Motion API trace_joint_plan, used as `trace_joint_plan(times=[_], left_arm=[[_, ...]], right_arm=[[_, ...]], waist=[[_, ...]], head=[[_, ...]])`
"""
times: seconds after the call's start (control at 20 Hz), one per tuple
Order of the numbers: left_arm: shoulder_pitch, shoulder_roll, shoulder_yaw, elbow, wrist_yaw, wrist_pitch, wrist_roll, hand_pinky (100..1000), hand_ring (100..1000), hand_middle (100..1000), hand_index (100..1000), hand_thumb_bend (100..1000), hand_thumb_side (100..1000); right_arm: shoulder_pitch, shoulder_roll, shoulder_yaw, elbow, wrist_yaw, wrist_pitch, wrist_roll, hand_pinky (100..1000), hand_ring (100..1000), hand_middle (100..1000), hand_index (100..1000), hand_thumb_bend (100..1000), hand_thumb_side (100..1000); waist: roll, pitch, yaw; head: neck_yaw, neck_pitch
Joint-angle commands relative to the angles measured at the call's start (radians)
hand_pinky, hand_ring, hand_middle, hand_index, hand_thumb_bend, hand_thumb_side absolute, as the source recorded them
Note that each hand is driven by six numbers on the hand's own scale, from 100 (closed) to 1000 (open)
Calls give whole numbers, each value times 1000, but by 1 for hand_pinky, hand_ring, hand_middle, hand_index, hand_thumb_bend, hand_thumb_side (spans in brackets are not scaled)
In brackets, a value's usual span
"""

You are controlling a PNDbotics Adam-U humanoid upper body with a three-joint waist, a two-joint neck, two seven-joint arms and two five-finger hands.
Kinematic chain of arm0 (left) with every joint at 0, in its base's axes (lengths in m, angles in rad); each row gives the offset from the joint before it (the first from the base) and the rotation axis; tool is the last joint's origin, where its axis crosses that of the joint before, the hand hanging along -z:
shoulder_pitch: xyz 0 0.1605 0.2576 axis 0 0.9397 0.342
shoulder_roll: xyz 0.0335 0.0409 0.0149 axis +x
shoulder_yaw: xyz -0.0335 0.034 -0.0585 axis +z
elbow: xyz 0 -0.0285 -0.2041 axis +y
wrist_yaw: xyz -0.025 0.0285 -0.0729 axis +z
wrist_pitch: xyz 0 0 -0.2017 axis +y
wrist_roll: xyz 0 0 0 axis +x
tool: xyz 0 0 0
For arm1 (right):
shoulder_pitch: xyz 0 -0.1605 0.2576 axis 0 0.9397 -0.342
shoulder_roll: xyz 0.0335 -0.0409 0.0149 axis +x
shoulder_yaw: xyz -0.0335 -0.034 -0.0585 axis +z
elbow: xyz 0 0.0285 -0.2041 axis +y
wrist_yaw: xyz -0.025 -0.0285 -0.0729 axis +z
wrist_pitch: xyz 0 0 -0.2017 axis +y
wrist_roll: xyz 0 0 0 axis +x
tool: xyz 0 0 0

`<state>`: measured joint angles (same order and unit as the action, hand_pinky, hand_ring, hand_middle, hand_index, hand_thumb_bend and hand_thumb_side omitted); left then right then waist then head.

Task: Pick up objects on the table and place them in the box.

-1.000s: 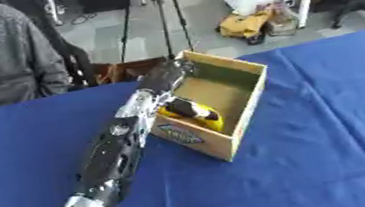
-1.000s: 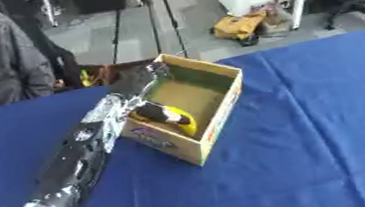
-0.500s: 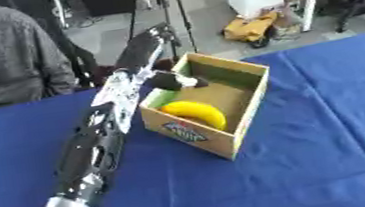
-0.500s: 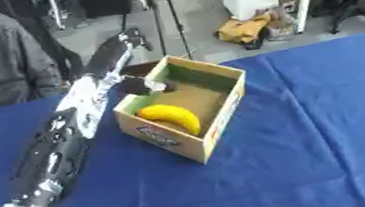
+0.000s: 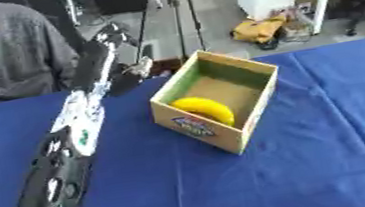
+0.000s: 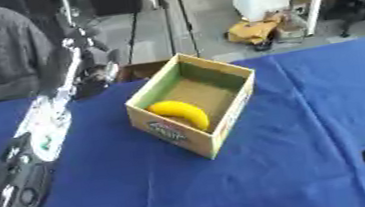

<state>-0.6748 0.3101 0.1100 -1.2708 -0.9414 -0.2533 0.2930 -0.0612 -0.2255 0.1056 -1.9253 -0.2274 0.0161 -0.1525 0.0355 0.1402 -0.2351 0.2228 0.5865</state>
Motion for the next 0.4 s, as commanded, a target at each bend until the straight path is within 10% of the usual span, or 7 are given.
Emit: trace_joint_plan(times=[0.05, 0.4], left_arm=[[40, 4, 24, -89, 54, 46, -19, 703, 732, 717, 584, 535, 875], [221, -9, 61, -230, 165, 157, -128, 690, 711, 693, 558, 500, 911]], right_arm=[[-6, -22, -9, -6, -6, -4, -9, 683, 610, 548, 664, 100, 919], [3, -17, -10, 2, -9, -9, -14, 682, 609, 547, 664, 100, 919]], waist=[[-3, -14, 9], [-4, -21, 27]], head=[[-23, 5], [-43, 19]])
